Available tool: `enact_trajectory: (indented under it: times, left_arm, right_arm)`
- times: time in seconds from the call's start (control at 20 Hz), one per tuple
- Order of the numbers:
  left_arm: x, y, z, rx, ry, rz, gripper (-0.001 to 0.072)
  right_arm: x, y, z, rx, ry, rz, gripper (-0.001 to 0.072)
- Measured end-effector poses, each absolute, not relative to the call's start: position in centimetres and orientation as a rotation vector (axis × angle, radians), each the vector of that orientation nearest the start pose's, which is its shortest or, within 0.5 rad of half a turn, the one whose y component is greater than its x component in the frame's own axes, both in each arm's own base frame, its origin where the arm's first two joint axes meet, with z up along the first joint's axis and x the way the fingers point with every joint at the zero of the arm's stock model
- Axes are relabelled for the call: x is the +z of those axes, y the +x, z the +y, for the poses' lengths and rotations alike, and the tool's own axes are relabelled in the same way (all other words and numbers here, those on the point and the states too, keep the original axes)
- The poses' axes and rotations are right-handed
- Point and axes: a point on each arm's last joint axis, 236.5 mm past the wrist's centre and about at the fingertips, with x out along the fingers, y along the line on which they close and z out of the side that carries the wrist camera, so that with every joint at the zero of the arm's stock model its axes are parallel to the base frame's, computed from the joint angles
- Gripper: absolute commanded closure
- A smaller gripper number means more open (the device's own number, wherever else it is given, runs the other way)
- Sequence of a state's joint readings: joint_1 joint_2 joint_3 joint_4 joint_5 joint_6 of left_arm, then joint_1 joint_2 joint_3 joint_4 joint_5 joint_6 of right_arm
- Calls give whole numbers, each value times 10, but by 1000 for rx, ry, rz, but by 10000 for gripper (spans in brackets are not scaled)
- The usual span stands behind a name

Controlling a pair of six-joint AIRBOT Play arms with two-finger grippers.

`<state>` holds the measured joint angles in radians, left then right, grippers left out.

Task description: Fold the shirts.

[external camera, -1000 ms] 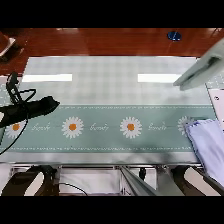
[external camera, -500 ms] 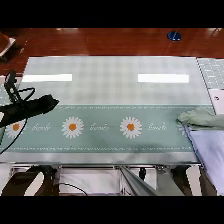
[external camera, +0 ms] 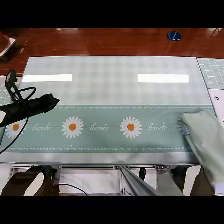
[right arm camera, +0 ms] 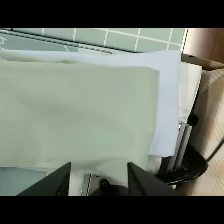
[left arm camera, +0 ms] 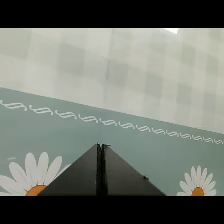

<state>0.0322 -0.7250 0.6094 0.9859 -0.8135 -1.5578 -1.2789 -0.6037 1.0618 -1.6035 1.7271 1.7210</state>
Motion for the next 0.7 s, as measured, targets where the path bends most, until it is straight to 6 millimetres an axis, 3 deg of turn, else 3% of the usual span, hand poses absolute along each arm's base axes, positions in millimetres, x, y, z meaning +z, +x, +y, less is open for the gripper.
enact_trajectory:
  times: [0.05,0.15,0.25,0.35,0.45,0.5,0.6,0.7]
  left_arm:
    - [48,316,-88,-193,-569,893,667]
    - [56,320,-94,-228,-552,876,675]
    - [77,332,-102,-285,-529,831,689]
    - [112,353,-113,-351,-507,762,689]
    - [155,376,-130,-428,-478,692,689]
    - [174,386,-142,-469,-461,663,690]
    - [200,395,-169,-544,-391,633,690]
    - [189,395,-185,-545,-293,683,689]
  right_arm:
    - [129,50,-181,-1199,921,1022,361]
    - [137,82,-192,-1091,964,960,691]
    - [157,142,-199,-877,1020,852,690]
    - [191,218,-187,-574,1014,753,690]
    - [213,284,-152,-300,915,738,690]
    - [215,310,-126,-186,841,768,690]
    - [195,349,-67,-25,649,873,690]
    - [155,369,-18,35,431,994,690]
